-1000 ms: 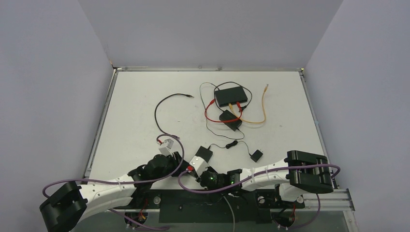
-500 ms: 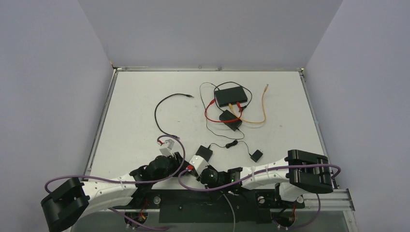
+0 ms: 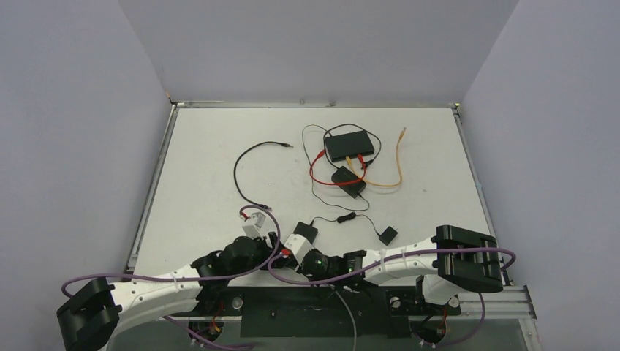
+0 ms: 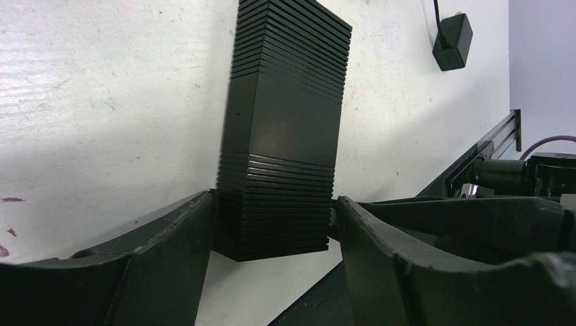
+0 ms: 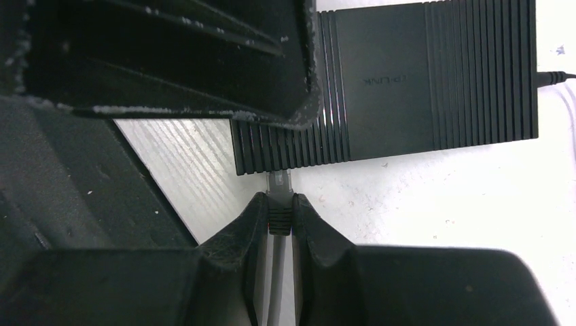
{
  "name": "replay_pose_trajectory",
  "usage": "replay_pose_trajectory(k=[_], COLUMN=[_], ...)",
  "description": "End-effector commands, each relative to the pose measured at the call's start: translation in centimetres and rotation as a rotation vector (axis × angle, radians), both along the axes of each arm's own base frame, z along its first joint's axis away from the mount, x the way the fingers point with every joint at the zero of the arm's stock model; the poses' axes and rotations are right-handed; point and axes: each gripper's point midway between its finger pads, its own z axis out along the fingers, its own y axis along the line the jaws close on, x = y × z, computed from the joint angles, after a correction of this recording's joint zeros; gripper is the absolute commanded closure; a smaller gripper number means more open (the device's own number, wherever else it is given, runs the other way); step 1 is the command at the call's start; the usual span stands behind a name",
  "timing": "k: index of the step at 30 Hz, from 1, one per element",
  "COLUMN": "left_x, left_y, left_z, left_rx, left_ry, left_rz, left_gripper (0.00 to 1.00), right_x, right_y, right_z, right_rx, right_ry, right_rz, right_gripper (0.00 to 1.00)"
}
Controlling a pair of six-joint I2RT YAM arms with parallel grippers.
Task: Insert the plug into the switch port
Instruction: Insert the connector into the switch port.
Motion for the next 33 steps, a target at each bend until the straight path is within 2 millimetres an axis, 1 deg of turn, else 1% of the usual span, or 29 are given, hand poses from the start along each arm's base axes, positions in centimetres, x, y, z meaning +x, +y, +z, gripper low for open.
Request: replay_pose_trajectory(k=[1, 4, 5, 6, 10, 15, 17, 19, 20, 22, 25, 26, 27, 28, 29, 30, 32, 33], left_x=[-5.2, -4.8, -4.7, -4.6, -4.2, -3.0, -2.6, -2.1, -1.8, -1.3, -0.5, -0.2, 0.1, 0.3, 0.7, 0.9, 1.6, 2.1], left_y=[-2.0, -1.7, -1.8, -1.5, -1.1, 0.0, 0.3, 0.7, 0.8, 1.3, 2.2, 2.3, 2.5, 2.6, 2.8, 3.0, 3.2, 3.4], left_z=[1.1, 1.0, 1.4, 1.0, 1.0, 0.6, 0.8, 0.9, 1.1, 1.2, 1.4, 1.6, 1.8, 1.9, 2.1, 2.3, 2.9, 3.4], left_rx=[-0.031, 0.008, 0.007, 0.030, 0.076, 0.148, 0.154, 0.170, 0.171, 0.188, 0.214, 0.213, 0.215, 0.215, 0.217, 0.217, 0.217, 0.216], left_ry=[0.136, 0.127, 0.121, 0.125, 0.126, 0.118, 0.109, 0.102, 0.098, 0.094, 0.098, 0.096, 0.096, 0.095, 0.090, 0.088, 0.072, 0.058], left_rz=[-0.243, -0.231, -0.228, -0.221, -0.199, -0.127, -0.108, -0.088, -0.076, -0.057, -0.025, -0.018, -0.006, -0.002, 0.011, 0.017, 0.035, 0.046], left_gripper=[0.35, 0.31, 0.30, 0.29, 0.27, 0.17, 0.14, 0.10, 0.08, 0.05, 0.04, 0.03, 0.03, 0.03, 0.03, 0.03, 0.03, 0.03], right_x=[2.3, 1.8, 1.7, 1.5, 0.8, -0.1, -0.3, -0.4, -0.4, -0.4, -0.5, -0.5, -0.4, -0.4, -0.2, 0.0, 0.4, 0.6], right_y=[5.1, 4.1, 3.8, 3.5, 2.6, 1.5, 1.0, 0.6, 0.5, 0.1, -0.5, -0.6, -0.7, -0.9, -0.9, -1.1, -1.3, -1.3], right_z=[5.7, 4.2, 3.9, 3.5, 2.7, 1.8, 1.5, 1.4, 1.5, 1.3, 1.2, 1.2, 1.3, 1.3, 1.6, 1.7, 2.5, 3.2], right_rx=[0.248, 0.189, 0.174, 0.165, 0.151, 0.133, 0.125, 0.122, 0.126, 0.119, 0.112, 0.111, 0.117, 0.117, 0.130, 0.135, 0.157, 0.178], right_ry=[-0.037, -0.008, -0.001, 0.007, 0.040, 0.070, 0.075, 0.078, 0.078, 0.075, 0.073, 0.071, 0.066, 0.062, 0.054, 0.043, 0.021, 0.006], right_rz=[-0.061, -0.053, -0.056, -0.056, -0.053, -0.038, -0.034, -0.033, -0.033, -0.035, -0.036, -0.035, -0.038, -0.039, -0.044, -0.053, -0.067, -0.071], right_gripper=[1.00, 1.00, 1.00, 1.00, 1.00, 1.00, 1.00, 0.95, 0.90, 0.84, 0.77, 0.72, 0.70, 0.66, 0.64, 0.60, 0.56, 0.55])
